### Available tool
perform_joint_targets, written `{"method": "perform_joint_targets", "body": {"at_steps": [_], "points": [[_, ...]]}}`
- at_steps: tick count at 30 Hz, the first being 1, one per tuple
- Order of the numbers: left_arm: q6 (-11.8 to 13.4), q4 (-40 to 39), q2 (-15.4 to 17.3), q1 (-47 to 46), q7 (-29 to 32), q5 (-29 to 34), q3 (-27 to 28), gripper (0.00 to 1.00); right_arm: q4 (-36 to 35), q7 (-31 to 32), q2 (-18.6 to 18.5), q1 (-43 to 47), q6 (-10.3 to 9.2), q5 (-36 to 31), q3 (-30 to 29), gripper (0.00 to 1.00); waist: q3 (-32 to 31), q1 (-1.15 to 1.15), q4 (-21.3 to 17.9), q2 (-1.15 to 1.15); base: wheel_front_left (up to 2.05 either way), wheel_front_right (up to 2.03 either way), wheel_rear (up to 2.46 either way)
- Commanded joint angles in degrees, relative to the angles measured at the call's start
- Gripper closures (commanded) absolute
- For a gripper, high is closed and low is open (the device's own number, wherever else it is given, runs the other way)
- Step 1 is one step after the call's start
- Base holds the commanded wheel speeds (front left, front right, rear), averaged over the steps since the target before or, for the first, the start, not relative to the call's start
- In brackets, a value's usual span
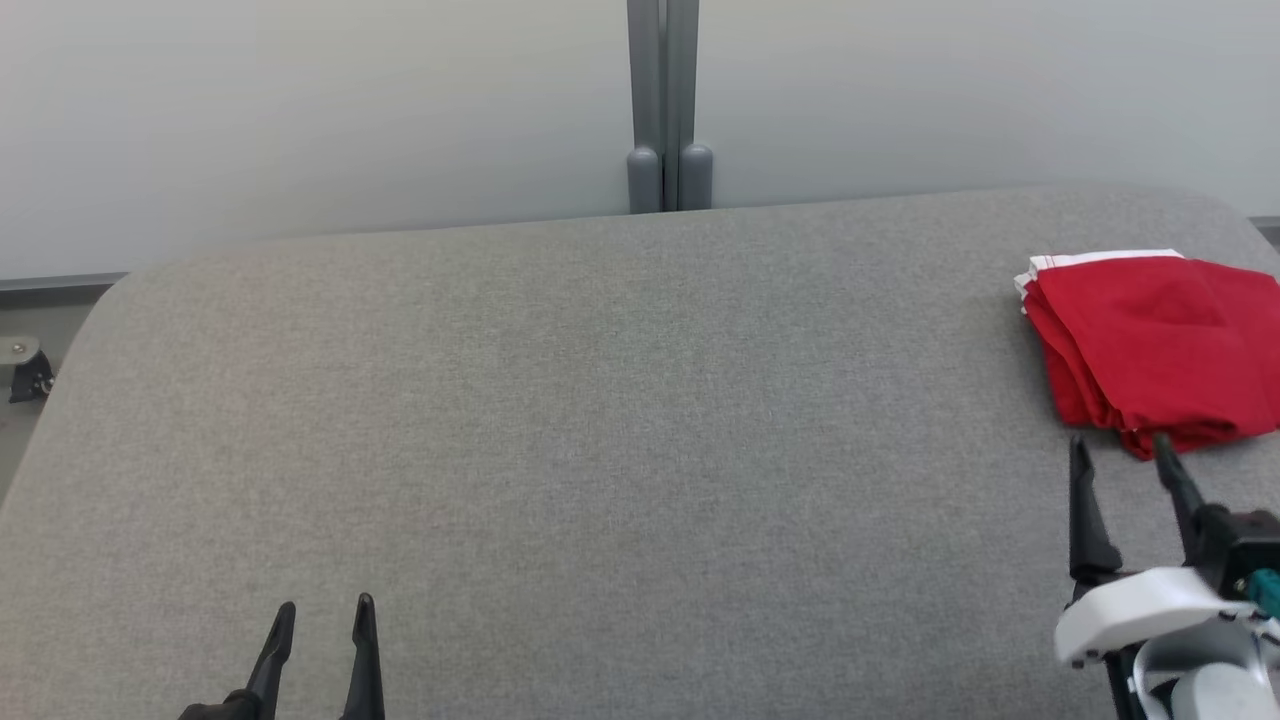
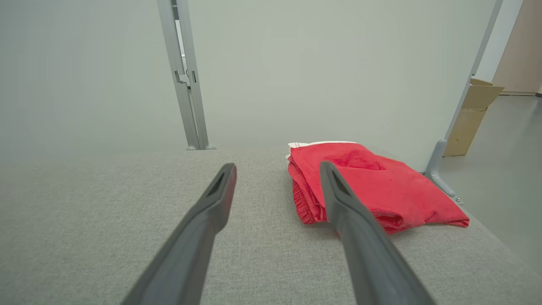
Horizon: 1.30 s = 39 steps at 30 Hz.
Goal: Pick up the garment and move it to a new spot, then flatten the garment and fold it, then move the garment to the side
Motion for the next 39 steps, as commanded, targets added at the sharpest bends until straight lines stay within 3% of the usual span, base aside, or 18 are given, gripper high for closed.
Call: {"method": "perform_joint_targets", "body": {"at_steps": [1,7,21,22,25,39], "points": [[0.07,0.22,0.03,0.55,0.01,-0.25,-0.03,0.00,1.52,-1.29,0.56,1.46,-0.09,-0.50,0.26,0.00,-1.16,0.00,0.93,0.00,0.00,0.00,0.00],[0.07,1.17,-0.01,-0.73,0.01,-0.47,-0.85,0.00,5.98,-3.51,1.61,4.80,-0.07,-1.79,1.79,0.00,-1.75,0.00,2.33,0.00,0.00,0.00,0.00],[0.07,3.35,0.91,-3.45,0.01,-1.63,-3.51,0.00,3.61,-3.55,1.65,7.65,-0.07,2.13,3.65,0.00,-1.67,0.00,2.75,0.00,0.00,0.00,0.00],[0.00,3.58,0.88,-2.66,0.00,-1.41,-3.63,1.00,3.73,-3.32,1.77,6.90,0.02,1.99,3.65,1.00,-1.67,0.00,2.76,0.00,0.00,0.00,0.00],[-0.01,4.69,0.74,-2.10,0.06,-1.45,-3.91,1.00,5.01,-3.08,2.07,6.85,0.03,2.22,3.53,1.00,-1.69,0.00,2.74,0.00,0.00,0.00,0.00],[0.00,4.54,0.76,-4.82,3.82,-16.00,-2.30,1.00,4.80,1.10,1.99,4.55,0.02,18.29,3.52,1.00,-1.32,0.00,2.22,0.00,0.00,0.00,0.00]]}}
